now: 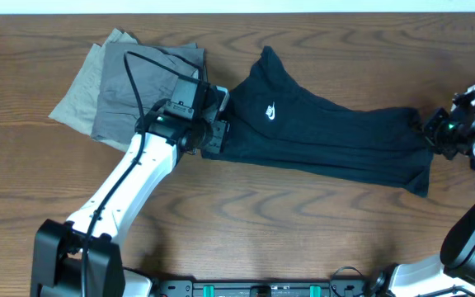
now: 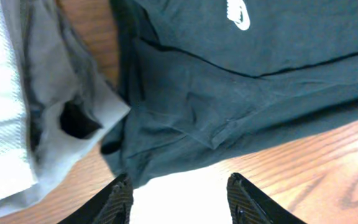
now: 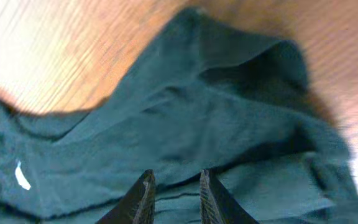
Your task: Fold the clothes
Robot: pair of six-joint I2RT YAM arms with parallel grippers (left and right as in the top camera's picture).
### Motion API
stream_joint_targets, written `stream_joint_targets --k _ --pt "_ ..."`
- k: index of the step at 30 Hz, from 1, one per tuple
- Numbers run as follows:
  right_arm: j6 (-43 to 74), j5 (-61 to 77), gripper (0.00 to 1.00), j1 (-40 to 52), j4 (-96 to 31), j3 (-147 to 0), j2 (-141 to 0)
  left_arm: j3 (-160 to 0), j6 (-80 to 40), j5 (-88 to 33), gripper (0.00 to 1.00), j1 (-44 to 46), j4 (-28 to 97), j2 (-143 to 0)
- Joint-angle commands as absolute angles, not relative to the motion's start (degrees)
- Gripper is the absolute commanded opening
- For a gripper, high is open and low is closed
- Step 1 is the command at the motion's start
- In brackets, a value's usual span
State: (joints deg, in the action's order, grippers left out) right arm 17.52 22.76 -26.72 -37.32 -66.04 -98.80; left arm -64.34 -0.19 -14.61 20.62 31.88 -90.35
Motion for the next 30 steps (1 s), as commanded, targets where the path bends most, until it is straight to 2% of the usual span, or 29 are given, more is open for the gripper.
stream_joint_targets --k 1,3,5,19,21,23,26,28,30 --pt "15.6 25.9 0.24 -24.5 -37.5 -67.1 -97.4 -65.2 -0.3 -19.6 0.51 20.3 31.7 -94.3" --pt "15.6 25.6 0.25 -23.8 -37.5 -67.1 -97.4 -65.2 -0.4 -22.0 0.52 20.4 30.3 -96.7" --pt "15.6 24.8 0.25 -23.2 -37.5 -67.1 -97.4 -65.2 -0.4 -23.9 0.59 20.6 28.1 -99.2" --pt "15.5 23.7 0.27 -21.7 -38.9 -67.0 -97.4 -65.2 -2.9 -22.5 0.59 21.6 18.0 -110.2" --pt "15.5 23.6 0.27 -21.7 -39.1 -67.0 -97.4 -65.2 -2.9 -22.5 0.49 21.6 17.4 -110.8" --pt "15.5 23.2 0.27 -21.7 -39.3 -67.0 -97.4 -65.2 -2.9 -22.5 0.31 21.6 17.1 -110.8" --pt "15.4 22.3 0.27 -21.7 -39.8 -67.0 -97.4 -65.2 -2.9 -22.5 0.13 21.6 17.0 -110.4" --pt "15.3 22.2 0.27 -21.7 -39.9 -67.0 -97.4 -65.2 -3.6 -22.5 0.07 21.6 17.1 -109.8" --pt "15.3 22.2 0.28 -21.7 -39.9 -67.0 -97.4 -65.2 -4.3 -22.5 0.06 21.6 17.2 -108.9"
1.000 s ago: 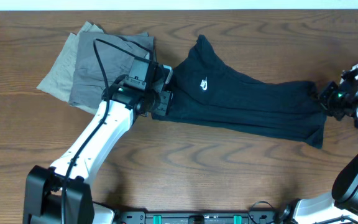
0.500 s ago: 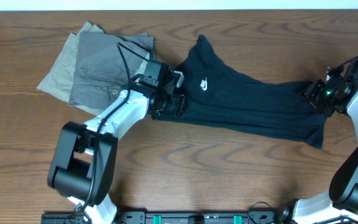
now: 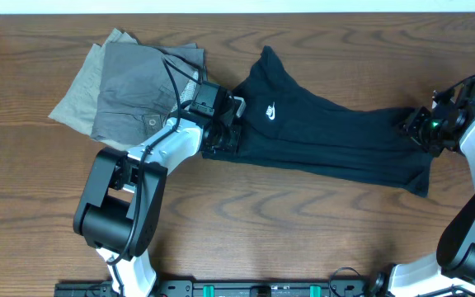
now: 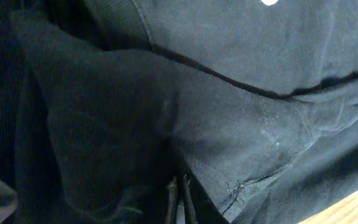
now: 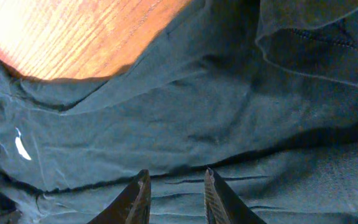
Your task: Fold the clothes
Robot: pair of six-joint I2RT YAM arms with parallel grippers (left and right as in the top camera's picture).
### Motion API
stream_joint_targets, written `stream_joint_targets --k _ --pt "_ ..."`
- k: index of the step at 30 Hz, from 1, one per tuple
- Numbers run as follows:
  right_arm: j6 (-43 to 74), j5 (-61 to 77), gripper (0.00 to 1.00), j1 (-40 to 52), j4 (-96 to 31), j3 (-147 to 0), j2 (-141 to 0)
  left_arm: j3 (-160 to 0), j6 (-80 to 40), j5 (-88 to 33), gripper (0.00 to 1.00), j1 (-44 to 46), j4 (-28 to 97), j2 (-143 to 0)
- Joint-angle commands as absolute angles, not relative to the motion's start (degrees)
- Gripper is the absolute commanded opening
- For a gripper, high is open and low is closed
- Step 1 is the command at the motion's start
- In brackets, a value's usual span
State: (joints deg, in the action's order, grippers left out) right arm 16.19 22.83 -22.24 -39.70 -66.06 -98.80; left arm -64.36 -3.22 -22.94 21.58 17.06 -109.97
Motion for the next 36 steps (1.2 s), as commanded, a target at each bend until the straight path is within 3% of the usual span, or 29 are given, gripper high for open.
stream_joint_targets --k 1,10,18,22,23,25,29,36 --pt "15.3 22.2 0.28 -21.7 -39.9 -67.0 -97.4 -65.2 -4.4 -22.5 0.06 21.6 17.3 -108.4" --pt "15.3 21.2 0.28 -21.7 -39.9 -67.0 -97.4 -65.3 -5.1 -22.5 0.06 22.0 17.5 -103.4" --pt "15.3 21.1 0.28 -21.7 -39.9 -67.0 -97.4 -65.2 -5.0 -22.4 0.06 23.2 10.1 -103.7" --pt "15.3 21.0 0.29 -21.7 -40.0 -67.0 -97.4 -65.2 -5.0 -18.3 0.06 23.2 13.5 -103.7" --pt "15.3 21.0 0.29 -21.7 -40.1 -67.0 -97.4 -65.2 -5.0 -15.4 0.09 23.2 15.5 -103.7" --pt "15.3 21.0 0.29 -21.7 -40.3 -67.0 -97.4 -65.2 -5.0 -9.9 0.25 23.2 18.4 -103.7" --pt "15.4 21.0 0.29 -21.7 -40.2 -67.0 -97.4 -64.8 -2.9 -7.6 0.41 23.2 19.4 -103.8" --pt "15.3 21.0 0.29 -21.7 -40.4 -66.9 -97.4 -64.7 -2.2 -7.7 0.44 23.2 17.9 -107.6"
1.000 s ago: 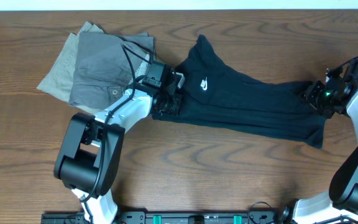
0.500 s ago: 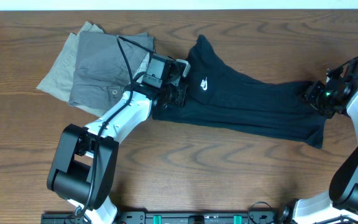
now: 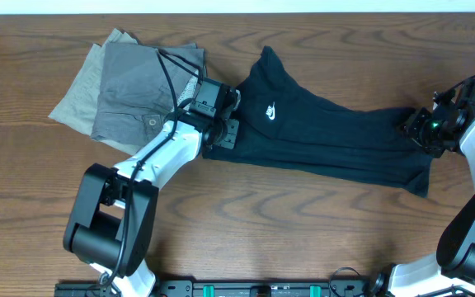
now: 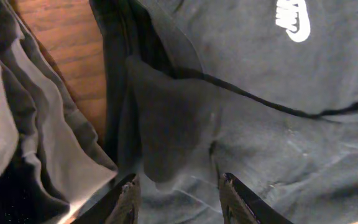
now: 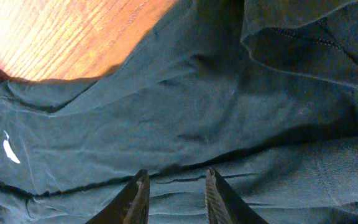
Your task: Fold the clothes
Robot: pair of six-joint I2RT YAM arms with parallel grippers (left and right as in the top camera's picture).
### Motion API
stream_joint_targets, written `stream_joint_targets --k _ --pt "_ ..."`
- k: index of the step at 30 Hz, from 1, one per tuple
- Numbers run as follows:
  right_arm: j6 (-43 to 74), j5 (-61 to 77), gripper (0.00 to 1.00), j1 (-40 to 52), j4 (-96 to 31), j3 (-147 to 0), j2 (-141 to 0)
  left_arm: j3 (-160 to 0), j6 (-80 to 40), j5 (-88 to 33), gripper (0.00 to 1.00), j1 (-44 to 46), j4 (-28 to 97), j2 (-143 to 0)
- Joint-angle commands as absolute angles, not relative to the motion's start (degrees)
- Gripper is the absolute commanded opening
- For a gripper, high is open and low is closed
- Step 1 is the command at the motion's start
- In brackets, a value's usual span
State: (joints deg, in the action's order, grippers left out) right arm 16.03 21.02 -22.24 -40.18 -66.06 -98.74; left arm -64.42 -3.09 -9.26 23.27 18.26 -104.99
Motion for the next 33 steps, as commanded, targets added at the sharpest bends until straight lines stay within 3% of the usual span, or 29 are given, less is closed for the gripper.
stream_joint_targets --k 1,4,7,9,20,33 --pt "15.3 21.0 0.29 -21.7 -40.4 -66.9 -97.4 -64.7 -2.2 -7.7 0.43 23.2 17.5 -108.3" --pt "15.3 21.0 0.30 -21.7 -40.8 -66.9 -97.4 -64.8 -2.2 -7.6 0.35 23.2 16.5 -109.0" --pt "15.3 21.0 0.30 -21.7 -40.7 -66.9 -97.4 -64.9 -2.2 -8.1 0.13 23.2 15.9 -108.9" --pt "15.3 21.0 0.30 -21.7 -40.8 -66.9 -97.4 -64.9 -2.2 -8.4 0.06 23.2 16.2 -108.9" --pt "15.3 20.8 0.31 -21.7 -40.7 -66.7 -97.4 -67.4 -2.2 -15.6 0.06 23.2 22.0 -104.0" --pt "15.3 20.7 0.31 -21.7 -40.5 -66.7 -97.4 -67.7 -2.2 -17.1 0.06 23.2 11.5 -104.3"
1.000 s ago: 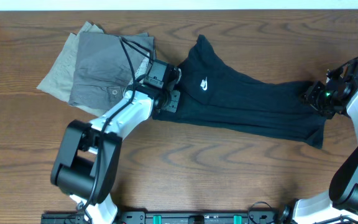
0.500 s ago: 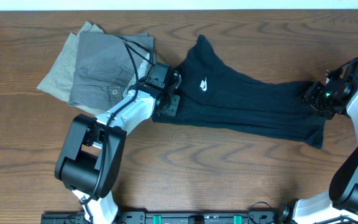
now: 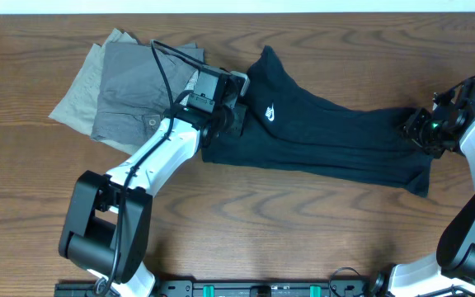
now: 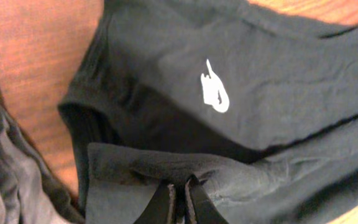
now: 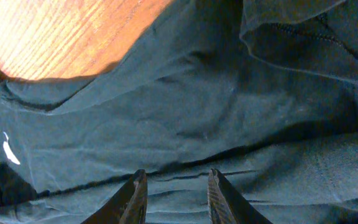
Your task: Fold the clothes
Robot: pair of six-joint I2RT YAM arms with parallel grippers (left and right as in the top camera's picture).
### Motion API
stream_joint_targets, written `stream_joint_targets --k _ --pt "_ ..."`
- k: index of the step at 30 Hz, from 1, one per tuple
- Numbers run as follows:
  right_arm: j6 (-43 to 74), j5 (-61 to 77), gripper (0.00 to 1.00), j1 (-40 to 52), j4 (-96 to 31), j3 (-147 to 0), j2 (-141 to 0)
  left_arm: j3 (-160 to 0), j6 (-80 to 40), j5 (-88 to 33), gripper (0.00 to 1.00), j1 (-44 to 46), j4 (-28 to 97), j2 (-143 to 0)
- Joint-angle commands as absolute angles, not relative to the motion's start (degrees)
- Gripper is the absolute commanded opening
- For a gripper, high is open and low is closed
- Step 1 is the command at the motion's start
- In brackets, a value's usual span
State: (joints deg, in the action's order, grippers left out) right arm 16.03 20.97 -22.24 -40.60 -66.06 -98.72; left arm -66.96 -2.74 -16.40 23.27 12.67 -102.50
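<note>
Black pants (image 3: 336, 140) with a white logo (image 4: 215, 93) lie stretched across the table, waist to the left and leg hems to the right. At the waist end my left gripper (image 3: 228, 115) is shut on a raised fold of the black fabric (image 4: 142, 165); in the left wrist view its fingertips (image 4: 179, 194) are pressed together. Over the leg hems at the right end my right gripper (image 3: 417, 130) stands open. In the right wrist view it (image 5: 178, 193) hovers just above the dark cloth (image 5: 185, 112) with nothing between its fingers.
A pile of folded grey and beige clothes (image 3: 130, 82) lies just left of the pants' waist, close to my left arm; it also shows as grey cloth (image 4: 5, 162) in the left wrist view. Bare wooden table (image 3: 262, 223) runs along the front.
My left gripper was open over the waist edge; now it is shut on a fold of the waist and sits slightly farther back. The right gripper has stayed open over the hems.
My left gripper first stood open at the pants' near waist corner beside the grey pile, then shut in the black fabric, then open again over the waist. Now it pinches a waist fold. My right gripper moved in over the hems and stayed open there.
</note>
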Motion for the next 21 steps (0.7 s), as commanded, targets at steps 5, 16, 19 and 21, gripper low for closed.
stream_joint_targets --k 5,16,19,21 --pt "15.3 19.9 0.31 -21.7 -40.5 -66.7 -97.4 -67.7 -3.9 -17.1 0.11 23.2 6.9 -107.7" --pt "15.3 19.9 0.32 -21.7 -40.9 -66.7 -97.4 -67.7 -6.3 -17.4 0.67 23.2 6.9 -107.7" --pt "15.3 19.9 0.31 -21.7 -41.2 -66.7 -97.4 -67.7 -6.3 -17.4 0.61 23.5 12.1 -107.3" --pt "15.3 19.9 0.31 -21.7 -41.1 -66.7 -97.4 -67.7 -6.3 -17.4 0.54 23.9 16.1 -107.5"
